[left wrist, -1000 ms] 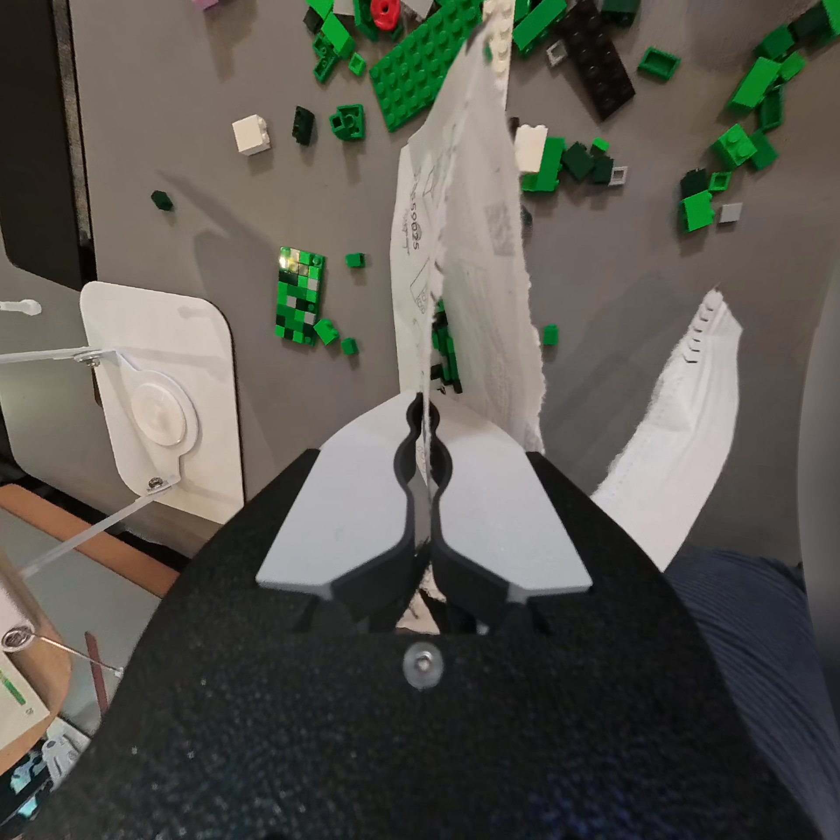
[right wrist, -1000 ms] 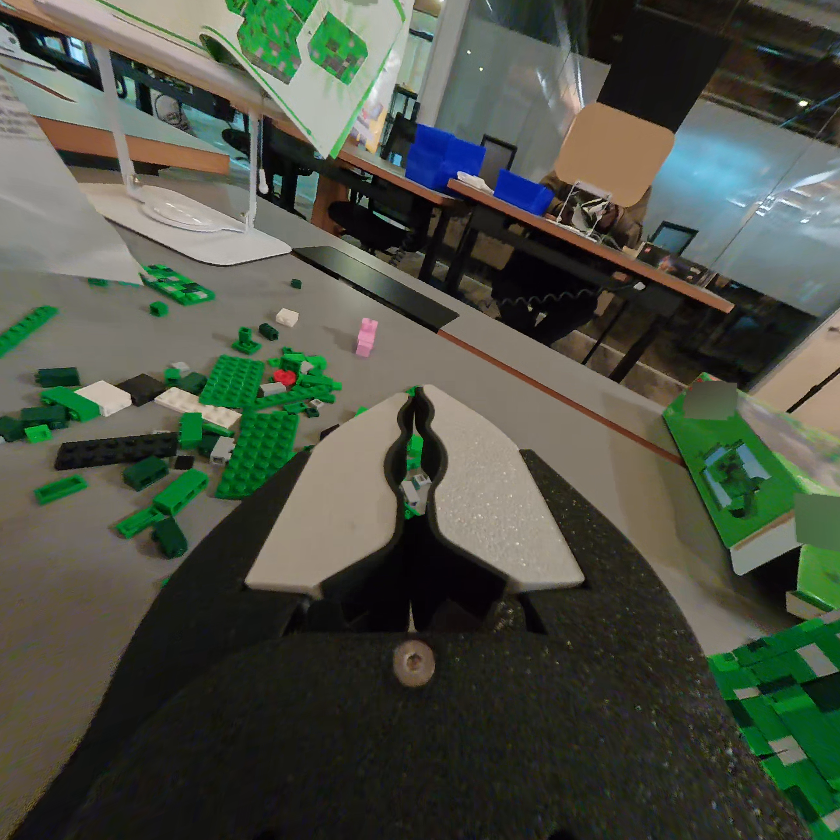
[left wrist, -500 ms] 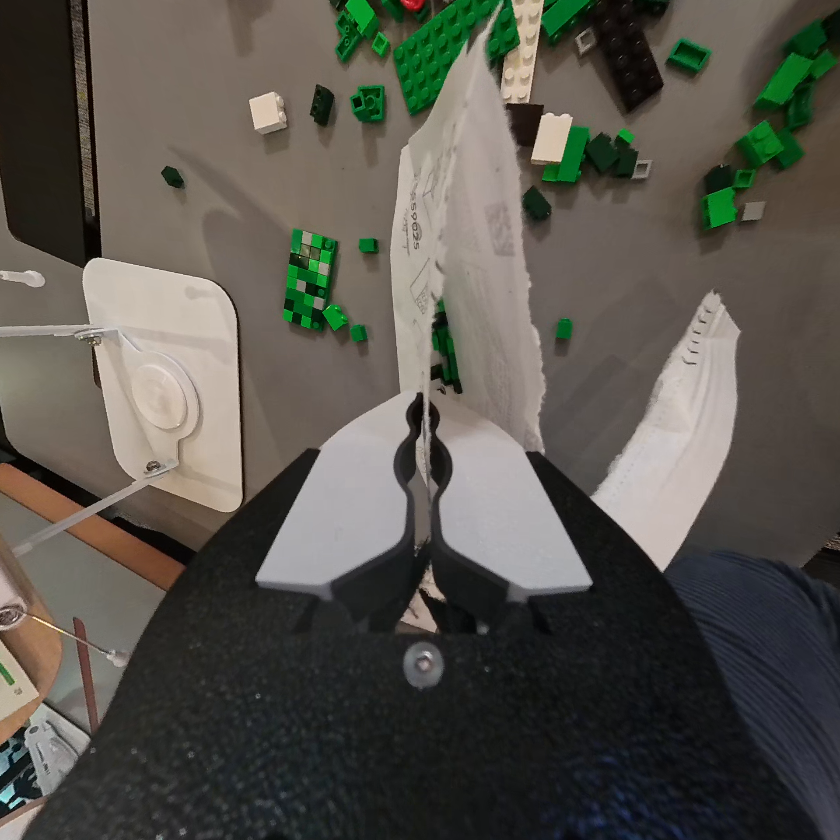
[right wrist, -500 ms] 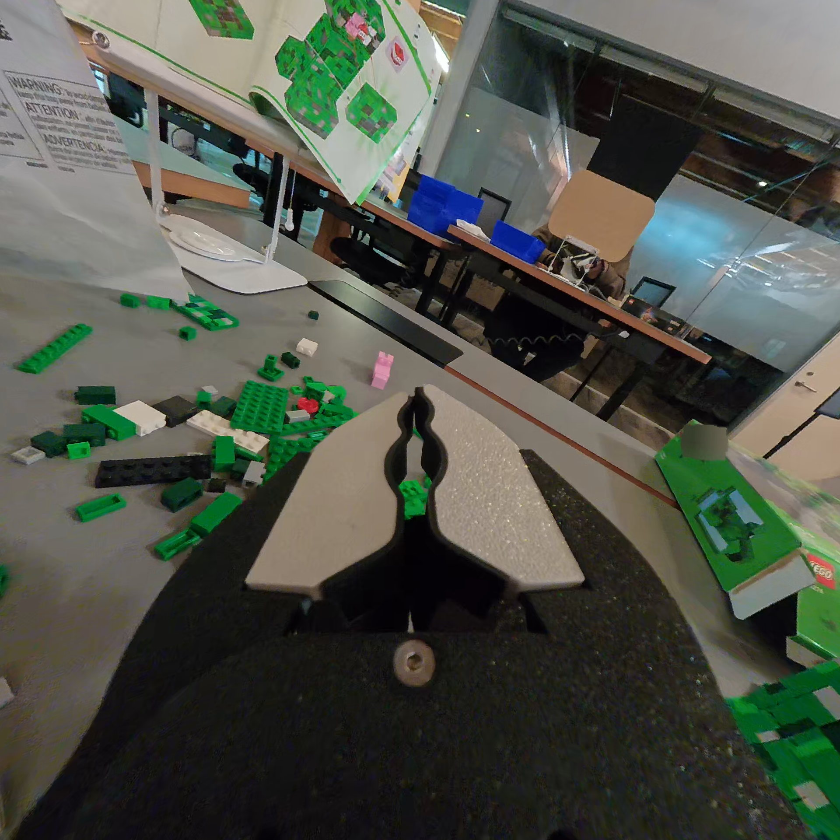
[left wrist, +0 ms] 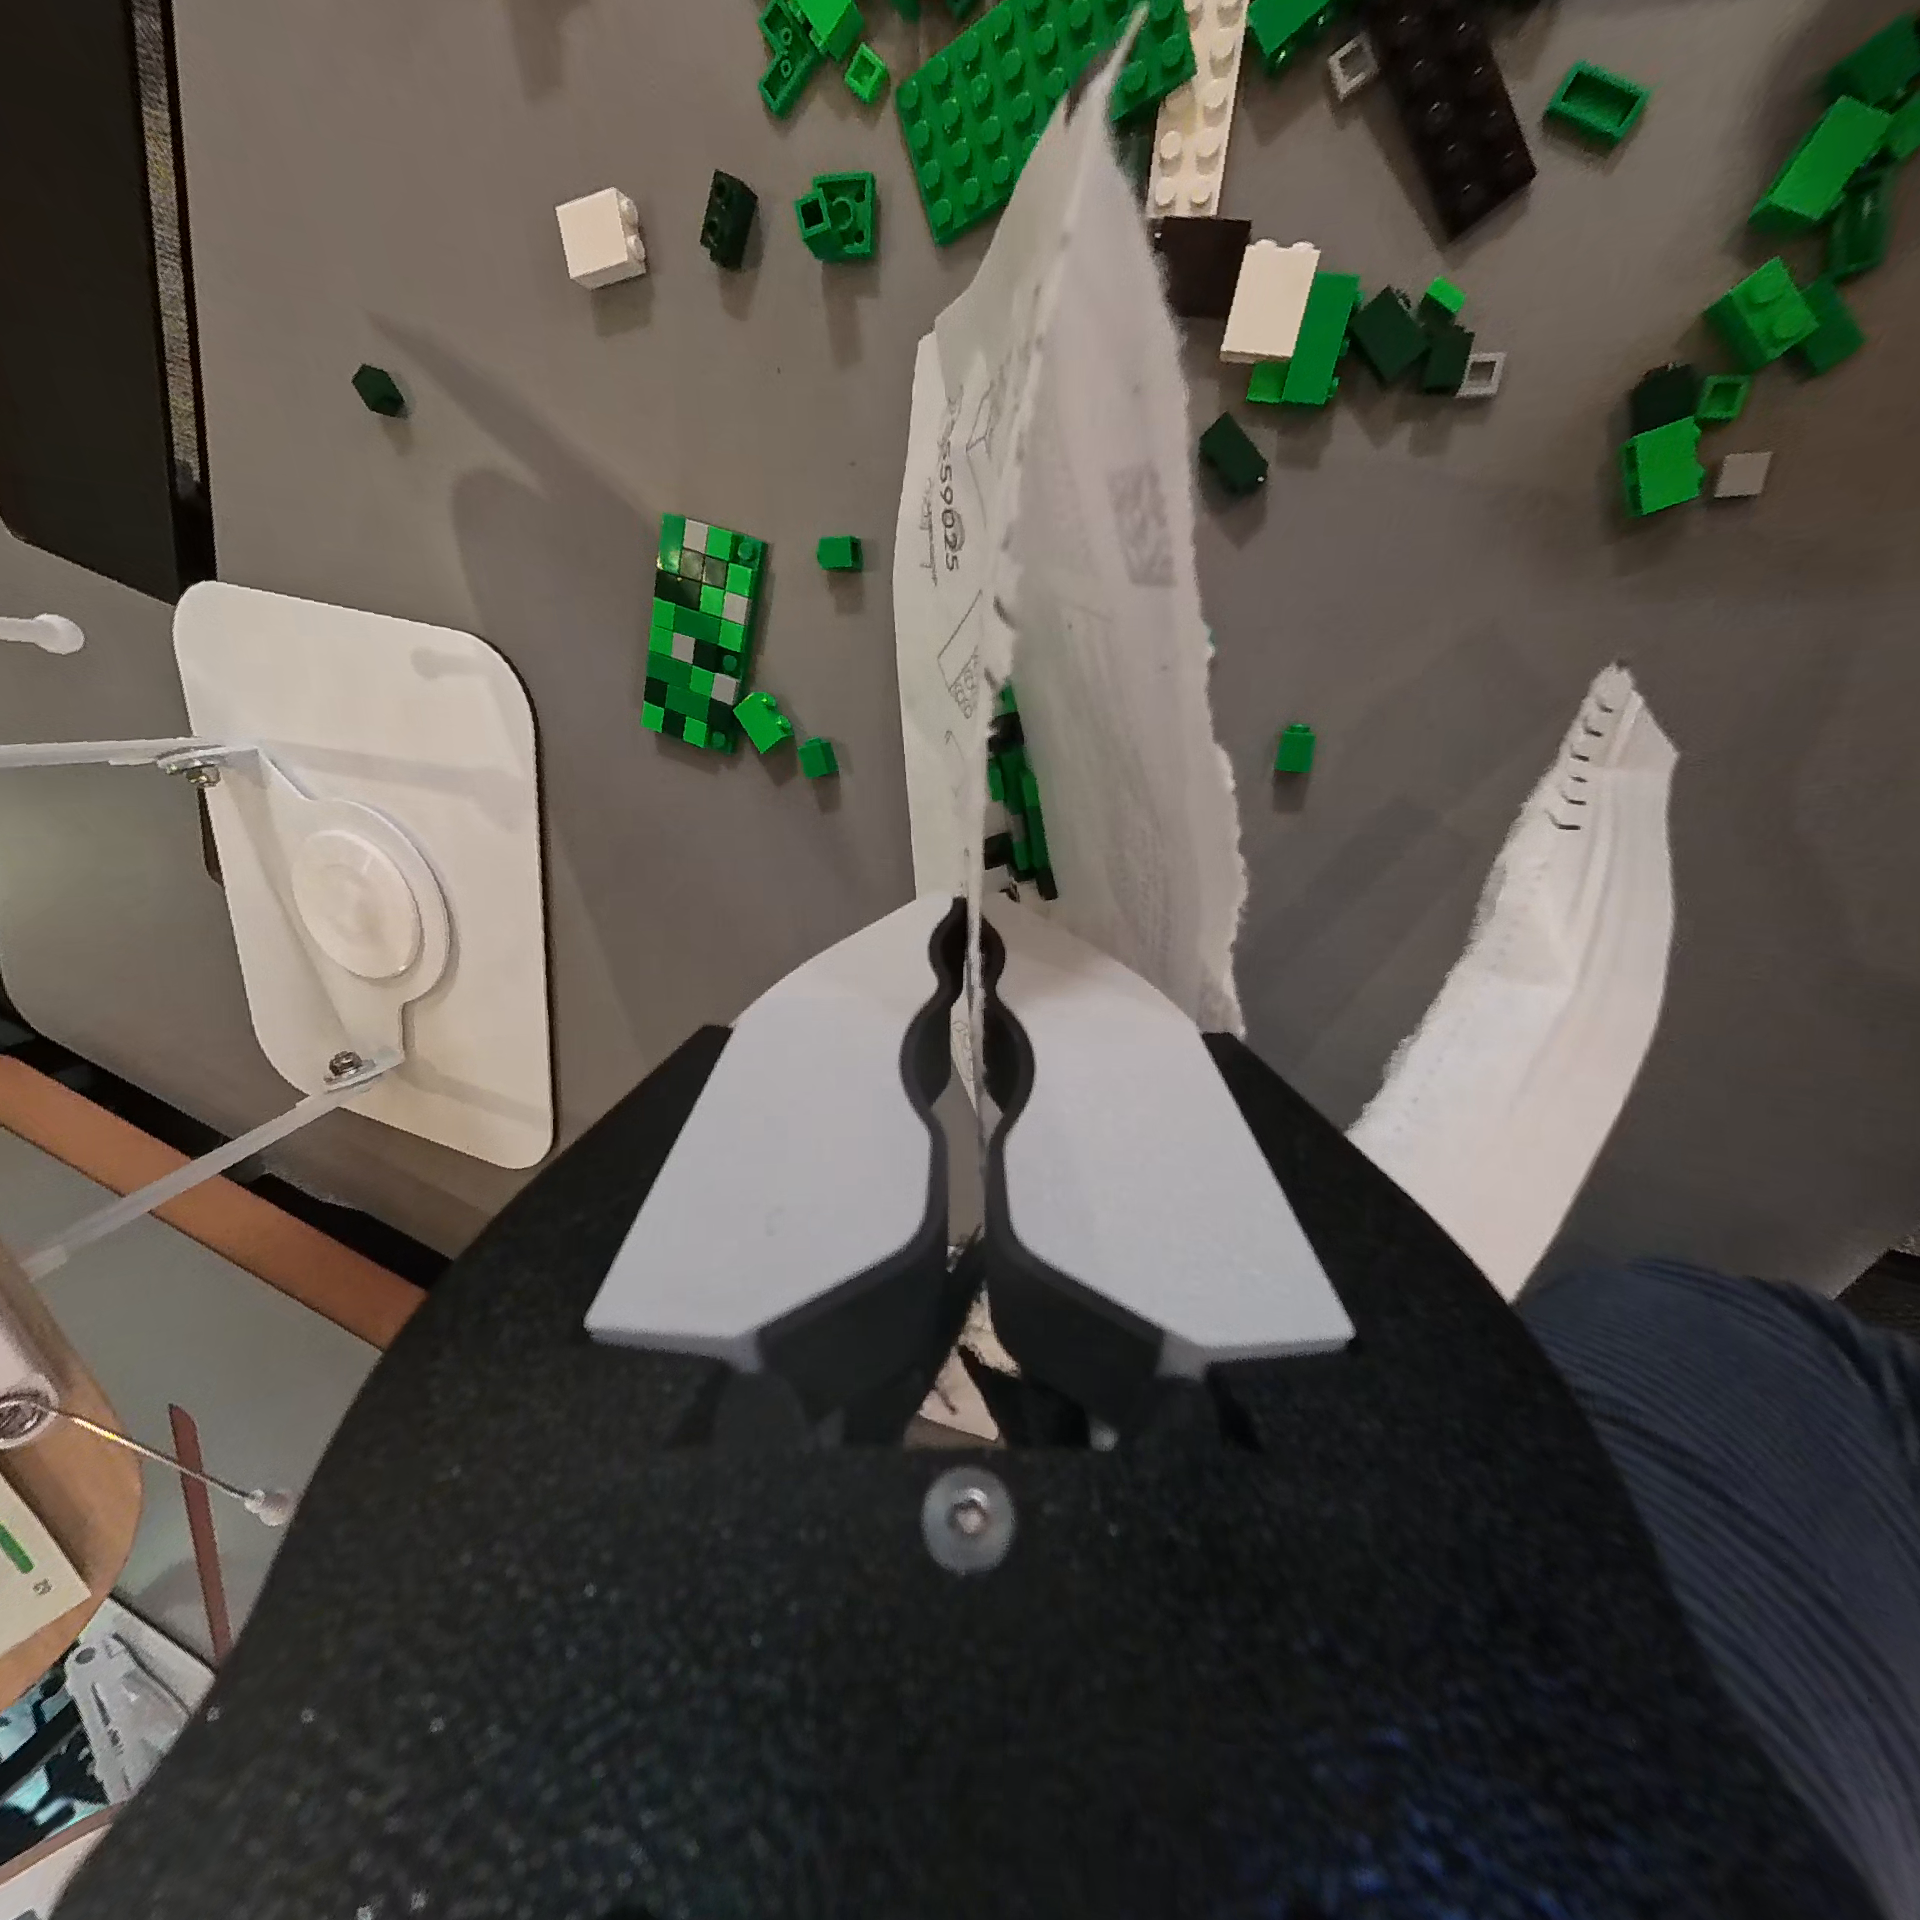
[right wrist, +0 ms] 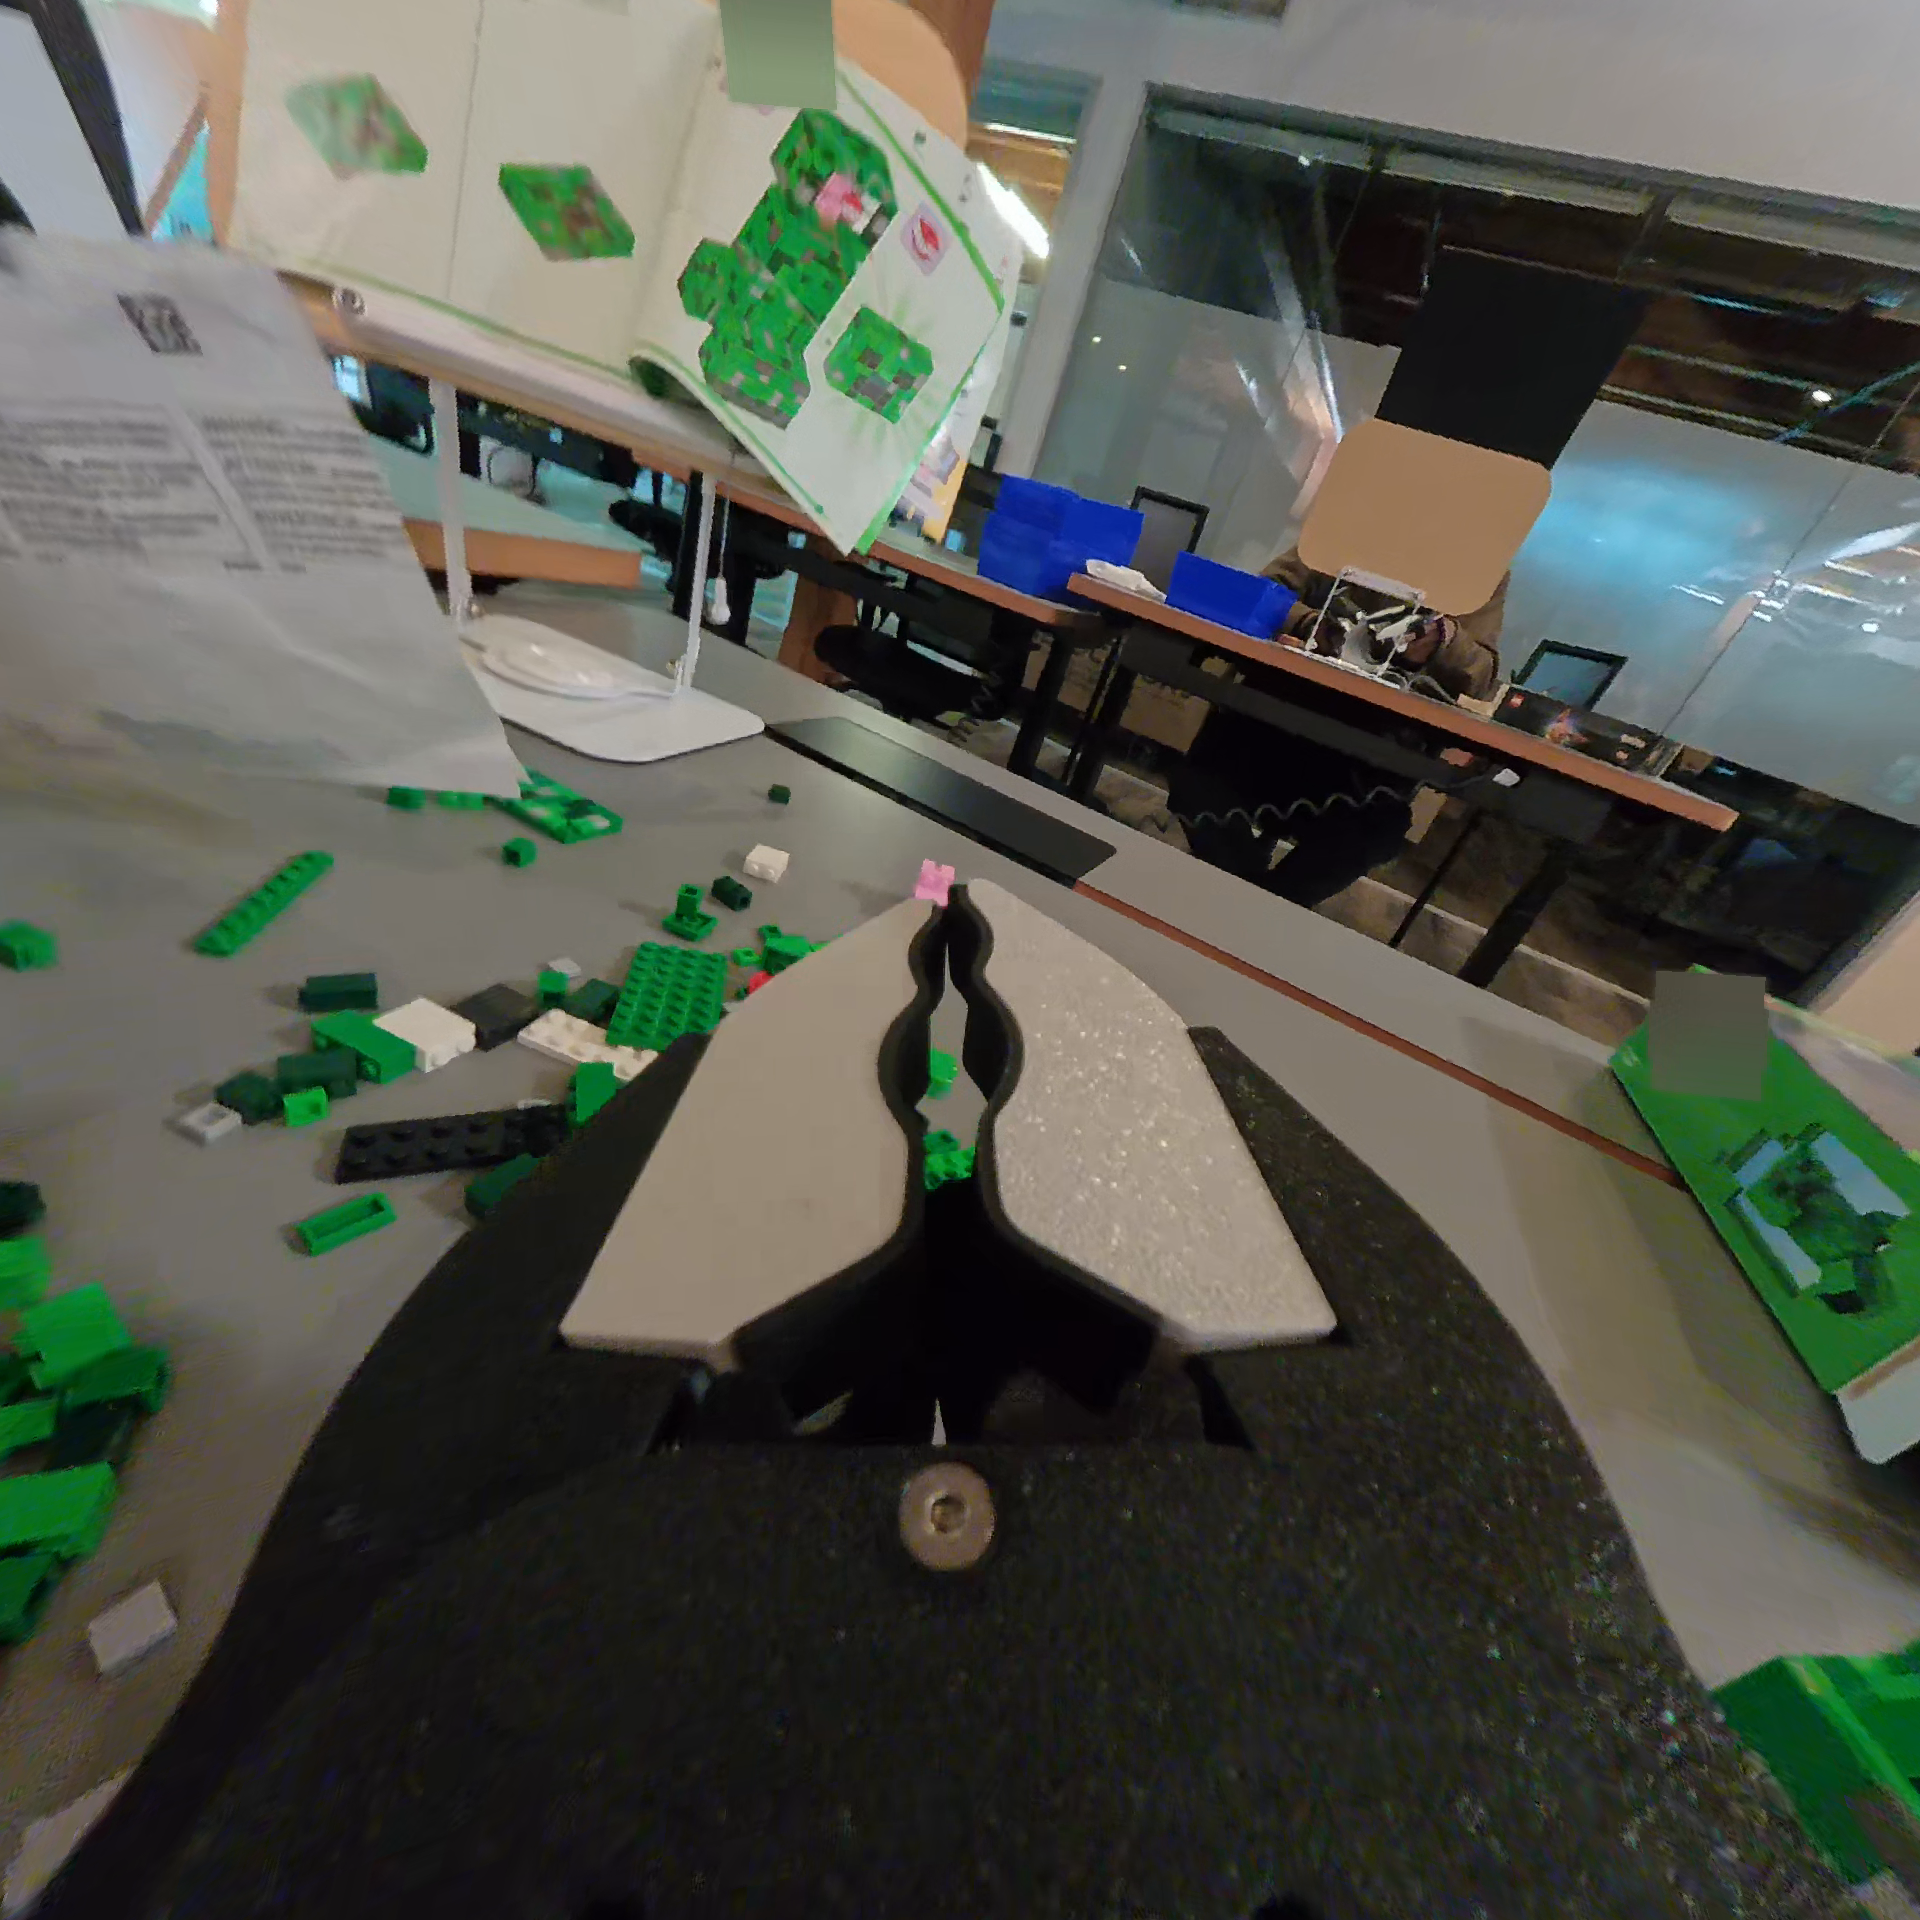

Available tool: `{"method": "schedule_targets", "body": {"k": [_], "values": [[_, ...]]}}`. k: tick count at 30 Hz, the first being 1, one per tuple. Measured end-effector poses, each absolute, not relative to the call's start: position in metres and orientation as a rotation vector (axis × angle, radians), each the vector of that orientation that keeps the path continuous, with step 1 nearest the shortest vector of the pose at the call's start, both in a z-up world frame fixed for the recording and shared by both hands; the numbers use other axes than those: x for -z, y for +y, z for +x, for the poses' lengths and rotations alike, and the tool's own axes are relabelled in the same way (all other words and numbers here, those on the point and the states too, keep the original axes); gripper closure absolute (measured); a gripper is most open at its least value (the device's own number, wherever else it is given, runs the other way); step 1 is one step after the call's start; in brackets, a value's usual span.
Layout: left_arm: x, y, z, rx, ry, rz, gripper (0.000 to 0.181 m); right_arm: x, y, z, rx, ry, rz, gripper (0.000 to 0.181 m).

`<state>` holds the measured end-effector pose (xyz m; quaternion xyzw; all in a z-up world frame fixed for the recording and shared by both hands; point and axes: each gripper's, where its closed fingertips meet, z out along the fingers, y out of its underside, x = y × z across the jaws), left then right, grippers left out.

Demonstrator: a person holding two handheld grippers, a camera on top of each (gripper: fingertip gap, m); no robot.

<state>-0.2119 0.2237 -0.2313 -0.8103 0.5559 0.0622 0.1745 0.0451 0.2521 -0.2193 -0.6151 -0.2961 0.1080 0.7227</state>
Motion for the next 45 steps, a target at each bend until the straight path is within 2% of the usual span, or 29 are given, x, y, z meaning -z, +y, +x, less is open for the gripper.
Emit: {"method": "schedule_targets", "body": {"k": [18, 30, 45], "values": [[0.225, 0.227, -0.217, -0.198, 1.547, -2.262, 0.181, 0.212, 0.249, 0.050, -0.254, -0.626, -1.330, 0.181], [0.224, 0.233, -0.224, -0.218, 1.522, -2.267, 0.181, 0.220, 0.267, 0.087, -0.235, -0.482, -1.478, 0.181], [0.174, 0.225, -0.184, -0.439, 1.633, -1.778, 0.181, 0.232, 0.267, 0.074, -0.163, -0.576, -1.516, 0.181]]}}
